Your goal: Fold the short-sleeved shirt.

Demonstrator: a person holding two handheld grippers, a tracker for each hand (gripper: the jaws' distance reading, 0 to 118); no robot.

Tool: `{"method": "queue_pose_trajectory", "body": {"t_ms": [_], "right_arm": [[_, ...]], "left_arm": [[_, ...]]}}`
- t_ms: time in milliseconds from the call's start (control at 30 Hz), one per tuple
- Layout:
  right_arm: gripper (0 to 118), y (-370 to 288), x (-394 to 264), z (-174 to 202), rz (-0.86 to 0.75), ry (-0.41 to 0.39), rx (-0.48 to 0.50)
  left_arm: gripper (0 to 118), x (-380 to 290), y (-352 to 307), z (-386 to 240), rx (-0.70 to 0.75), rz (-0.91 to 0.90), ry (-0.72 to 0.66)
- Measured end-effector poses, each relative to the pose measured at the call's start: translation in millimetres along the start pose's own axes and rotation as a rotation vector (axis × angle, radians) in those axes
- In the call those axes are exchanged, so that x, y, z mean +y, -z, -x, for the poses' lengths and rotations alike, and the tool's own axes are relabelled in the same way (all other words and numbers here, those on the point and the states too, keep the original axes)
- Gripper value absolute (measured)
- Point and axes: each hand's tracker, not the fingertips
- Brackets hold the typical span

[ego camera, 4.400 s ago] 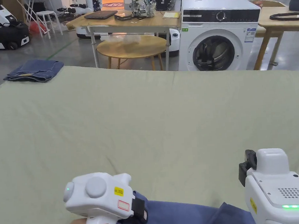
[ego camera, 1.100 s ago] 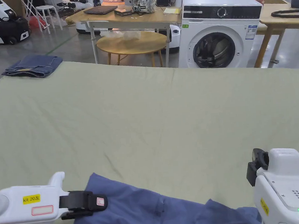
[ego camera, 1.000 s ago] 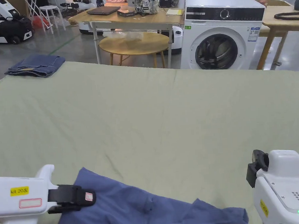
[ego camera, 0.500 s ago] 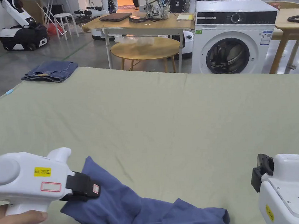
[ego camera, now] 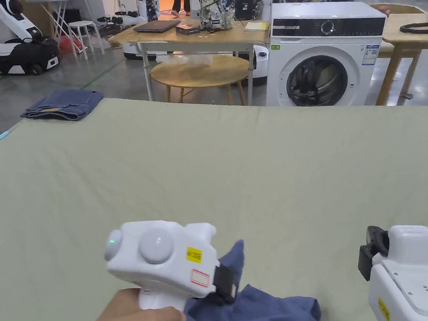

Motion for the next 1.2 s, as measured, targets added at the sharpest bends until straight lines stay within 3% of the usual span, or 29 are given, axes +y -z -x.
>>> {"method": "queue_pose_trajectory", "body": {"t_ms": [367, 400, 467, 533, 767, 867, 900, 967, 1000, 1200], "right_arm": [[0, -4.6, -3.2, -12.0, 0.021, 0.0, -0.034], [0, -4.8, -3.3, -12.7, 0.023, -0.001, -0.033], [0, -5.5, -3.1, -13.1, 0.025, -0.004, -0.035], [0, -6.4, -3.1, -14.0, 0.024, -0.006, -0.036], [0, -7.5, -3.9, -15.6, 0.028, 0.005, -0.031], [0, -7.5, -5.8, -15.2, 0.033, 0.001, -0.029], [0, -7.7, -6.4, -14.7, 0.035, 0.0, -0.028], [0, -8.1, -7.3, -14.1, 0.036, -0.003, -0.03], [0, -8.3, -7.8, -14.2, 0.037, -0.001, -0.031], [0, -11.1, -9.8, -18.3, 0.044, -0.012, -0.041]], "left_arm": [[2, -10.9, 96.5, -32.6, 0.113, 0.115, 0.0], [5, -11.4, 95.5, -29.5, 0.107, 0.112, -0.011], [33, -11.7, 87.5, -22.1, -0.007, 0.09, -0.067], [46, -10.0, 75.8, -17.4, -0.1, 0.094, -0.116], [46, -2.4, 27.7, 3.4, -0.372, -0.004, -0.179], [45, 1.6, 36.6, 10.9, -0.259, -0.031, -0.105], [41, -2.5, 47.8, -2.0, -0.213, 0.008, -0.104], [13, -7.1, 71.7, 2.3, -0.251, 0.036, -0.135], [8, -10.4, 85.5, 5.5, -0.277, 0.067, -0.166], [3, -32.8, 143.0, 9.3, -0.437, 0.146, -0.254]]}}
